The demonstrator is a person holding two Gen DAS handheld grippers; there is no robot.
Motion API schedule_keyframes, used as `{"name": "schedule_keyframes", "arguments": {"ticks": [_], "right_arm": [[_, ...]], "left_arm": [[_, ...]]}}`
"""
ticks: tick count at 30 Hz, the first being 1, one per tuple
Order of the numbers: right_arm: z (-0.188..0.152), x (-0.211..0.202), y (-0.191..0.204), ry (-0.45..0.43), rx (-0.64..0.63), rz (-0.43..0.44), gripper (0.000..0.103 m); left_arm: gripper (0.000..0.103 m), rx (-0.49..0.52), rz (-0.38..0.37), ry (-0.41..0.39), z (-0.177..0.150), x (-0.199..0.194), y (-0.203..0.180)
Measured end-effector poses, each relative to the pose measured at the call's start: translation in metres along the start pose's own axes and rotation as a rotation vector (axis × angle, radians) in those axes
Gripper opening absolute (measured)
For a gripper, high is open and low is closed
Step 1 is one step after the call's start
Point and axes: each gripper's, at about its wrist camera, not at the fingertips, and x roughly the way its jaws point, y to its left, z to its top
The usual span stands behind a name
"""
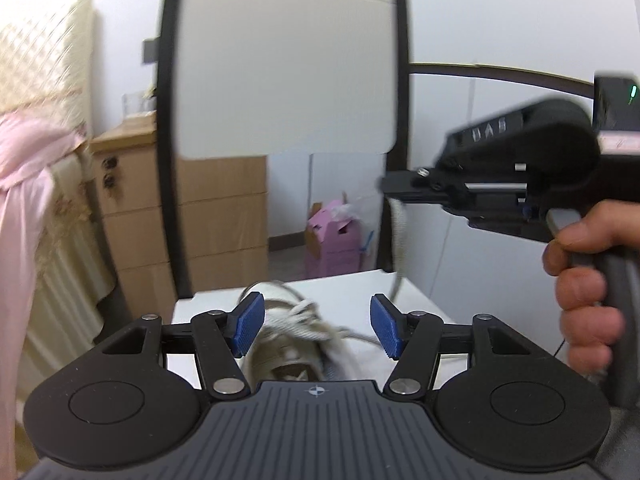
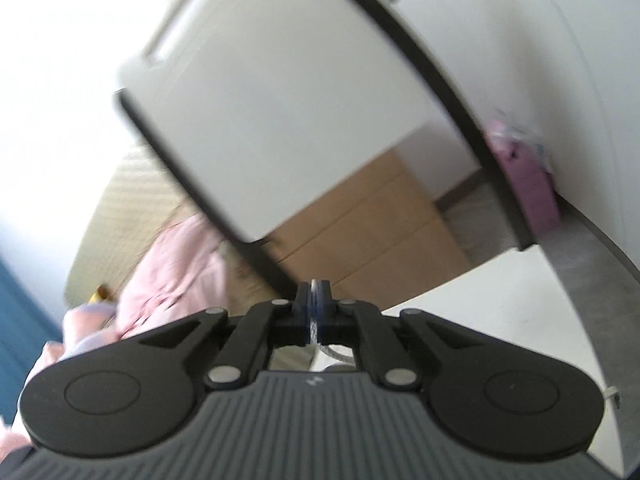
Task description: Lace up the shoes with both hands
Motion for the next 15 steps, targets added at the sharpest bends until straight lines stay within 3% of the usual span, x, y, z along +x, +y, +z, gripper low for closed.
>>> {"name": "schedule_keyframes", "arguments": {"ticks": [6, 9, 15], "right_arm": [[-0.011, -0.018, 0.03, 0.081, -0.085, 0.08, 0.003], [-0.014, -0.021, 0.032, 0.103, -0.068, 0.114, 0.003], [-0.017, -0.019, 0.031, 0.106, -0.062, 0.118, 0.003]], "left_arm": [[0.062, 0.193, 0.065, -0.083, -0.003, 0.001, -0.033], [0.053, 0.197, 0.067, -0.086, -0.003, 0.005, -0.037], [0.053, 0.16, -0.008, -0.088, 0.0, 0.003, -0.037]]}}
